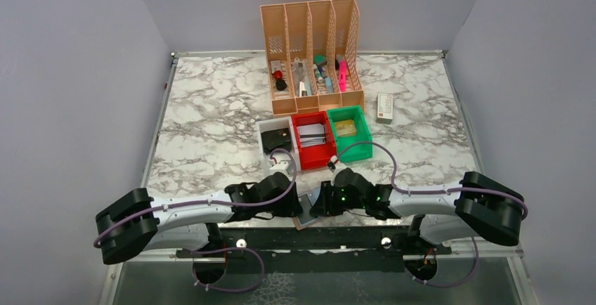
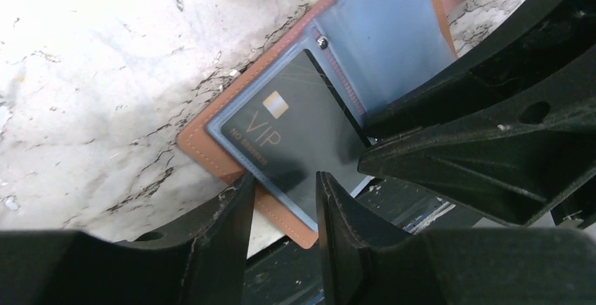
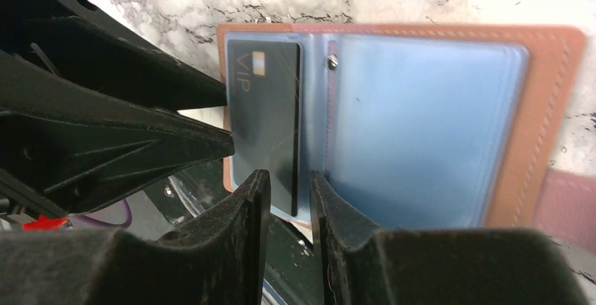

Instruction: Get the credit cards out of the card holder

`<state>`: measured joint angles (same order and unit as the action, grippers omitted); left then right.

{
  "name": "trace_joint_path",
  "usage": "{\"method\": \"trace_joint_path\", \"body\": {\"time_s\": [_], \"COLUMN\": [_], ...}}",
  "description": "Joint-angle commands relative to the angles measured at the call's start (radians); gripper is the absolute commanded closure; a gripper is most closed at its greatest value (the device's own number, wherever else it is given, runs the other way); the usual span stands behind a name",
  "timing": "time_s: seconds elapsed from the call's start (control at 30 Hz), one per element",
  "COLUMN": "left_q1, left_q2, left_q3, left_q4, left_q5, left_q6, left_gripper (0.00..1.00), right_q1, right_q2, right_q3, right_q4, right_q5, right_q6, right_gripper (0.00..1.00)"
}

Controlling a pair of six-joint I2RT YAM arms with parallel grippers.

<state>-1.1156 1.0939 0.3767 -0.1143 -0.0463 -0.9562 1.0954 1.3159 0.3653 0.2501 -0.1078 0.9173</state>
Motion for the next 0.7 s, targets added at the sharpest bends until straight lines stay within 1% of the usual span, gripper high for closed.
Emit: {"method": "trace_joint_path", "body": {"time_s": [0.0, 0.13, 0.3, 0.47, 0.53, 0.63, 0.67], "left_q1": [-0.018, -0.018, -0.018, -0.020, -0.021, -0.022, -0.023], "left_q2": [0.048, 0.076, 0.106, 0.120, 0.122, 0.124, 0.125], "left_q3": [0.018, 0.022, 0.024, 0.026, 0.026, 0.025, 0.023], "left_q4": [0.052, 0.053, 0.052, 0.052, 0.052, 0.052, 0.053], "left_q5": [-0.057, -0.074, -0.077, -0.075, -0.075, -0.076, -0.076], "left_q6": [-0.022, -0.017, -0.011, -0.004, -0.003, -0.002, -0.001], "left_gripper": [0.61, 0.68, 0.70, 0.75, 0.79, 0.82, 0.84], "right_q1": [0.009, 0.009, 0.008, 0.008, 0.007, 0.008, 0.008], "right_q2": [-0.033, -0.060, -0.048, -0.010, -0.006, -0.007, -0.010], "right_q3": [0.002, 0.026, 0.053, 0.051, 0.039, 0.034, 0.030], "right_q4": [0.001, -0.084, -0.149, -0.104, -0.071, -0.053, -0.048], "right_q5": [0.018, 0.102, 0.178, 0.131, 0.108, 0.089, 0.083], "right_q6": [0.004, -0.021, -0.059, -0.052, -0.043, -0.034, -0.032], "right_gripper": [0.69, 0.68, 0.68, 0.72, 0.72, 0.75, 0.77]}}
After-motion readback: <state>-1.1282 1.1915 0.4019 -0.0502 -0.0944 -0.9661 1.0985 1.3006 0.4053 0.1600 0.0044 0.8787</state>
